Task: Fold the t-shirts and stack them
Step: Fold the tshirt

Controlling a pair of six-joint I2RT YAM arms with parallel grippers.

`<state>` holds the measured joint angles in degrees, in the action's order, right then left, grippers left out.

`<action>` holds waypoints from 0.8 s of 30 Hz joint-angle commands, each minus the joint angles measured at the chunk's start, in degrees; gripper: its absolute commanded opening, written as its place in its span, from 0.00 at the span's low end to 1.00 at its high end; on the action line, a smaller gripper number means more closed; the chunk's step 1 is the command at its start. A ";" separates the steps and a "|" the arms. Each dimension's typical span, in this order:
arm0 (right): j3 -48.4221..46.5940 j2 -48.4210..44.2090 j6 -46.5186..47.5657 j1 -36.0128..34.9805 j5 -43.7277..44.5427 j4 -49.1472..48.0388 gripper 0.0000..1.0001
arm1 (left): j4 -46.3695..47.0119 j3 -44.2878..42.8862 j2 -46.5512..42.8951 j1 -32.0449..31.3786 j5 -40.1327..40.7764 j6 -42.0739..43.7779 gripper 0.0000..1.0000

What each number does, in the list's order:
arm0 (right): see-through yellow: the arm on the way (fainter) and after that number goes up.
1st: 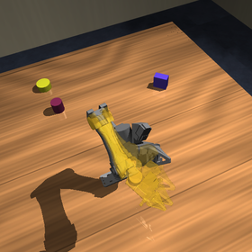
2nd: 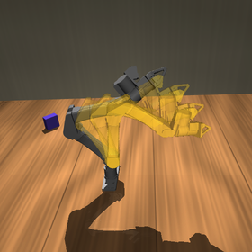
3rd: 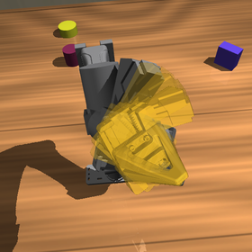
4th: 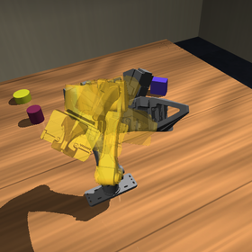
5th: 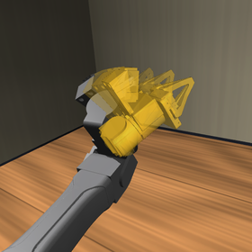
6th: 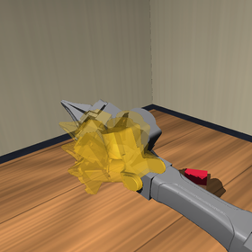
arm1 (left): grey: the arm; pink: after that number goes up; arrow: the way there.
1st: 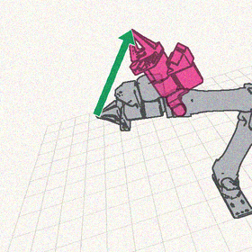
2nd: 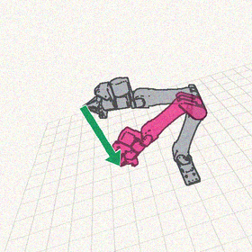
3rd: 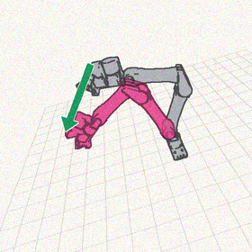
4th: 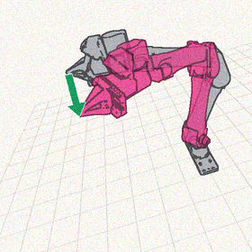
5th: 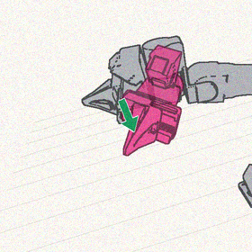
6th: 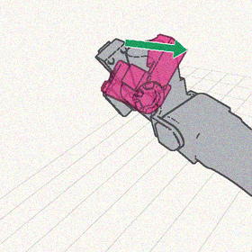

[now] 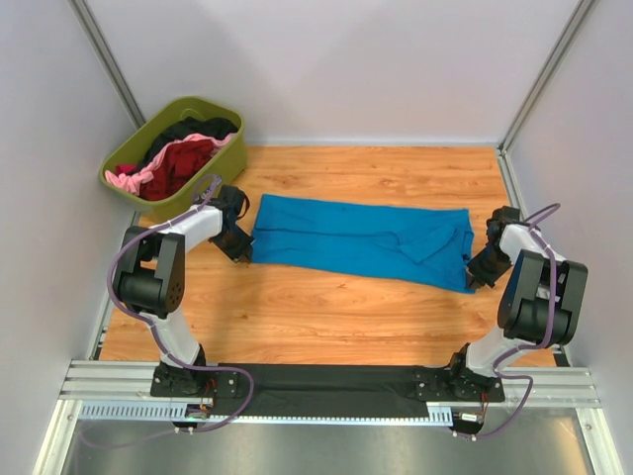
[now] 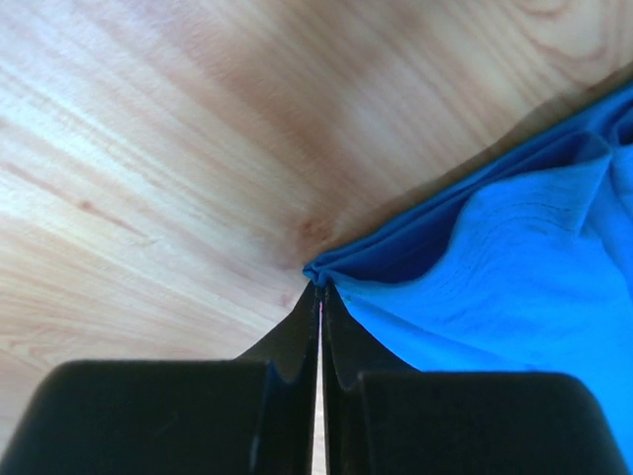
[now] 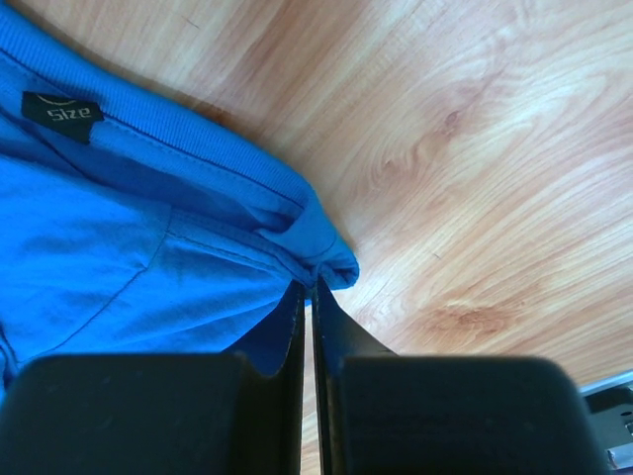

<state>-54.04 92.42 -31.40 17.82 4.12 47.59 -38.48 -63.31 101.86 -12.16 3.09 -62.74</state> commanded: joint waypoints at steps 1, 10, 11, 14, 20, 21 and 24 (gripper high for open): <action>-1.59 -2.60 0.99 0.37 2.21 2.32 0.01 | -5.11 -1.55 0.35 0.65 1.92 0.34 0.00; 1.39 -4.62 0.37 0.28 5.72 4.26 0.00 | -10.11 0.03 -2.02 0.74 1.39 -0.54 0.00; 1.66 -4.88 0.20 0.37 5.90 4.26 0.00 | -10.82 -0.06 -2.19 0.74 1.56 -0.54 0.00; 1.31 -5.67 0.11 0.37 5.11 4.96 0.02 | -12.41 -0.23 -3.25 0.74 2.01 0.34 0.17; -4.48 -9.97 -2.43 -1.11 0.90 8.83 0.31 | -16.01 -4.01 -8.60 0.74 2.97 2.71 0.43; -5.02 -10.33 -3.05 -1.82 0.02 8.92 0.33 | -15.93 -5.15 -9.13 0.74 2.88 3.93 0.45; -5.29 -11.64 -7.16 -5.86 -3.33 7.00 0.37 | -11.55 -5.77 -10.63 0.39 -1.49 8.05 0.49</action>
<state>-57.21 83.18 -33.95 15.31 4.58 55.44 -52.36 -66.57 94.72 -11.81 3.99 -59.40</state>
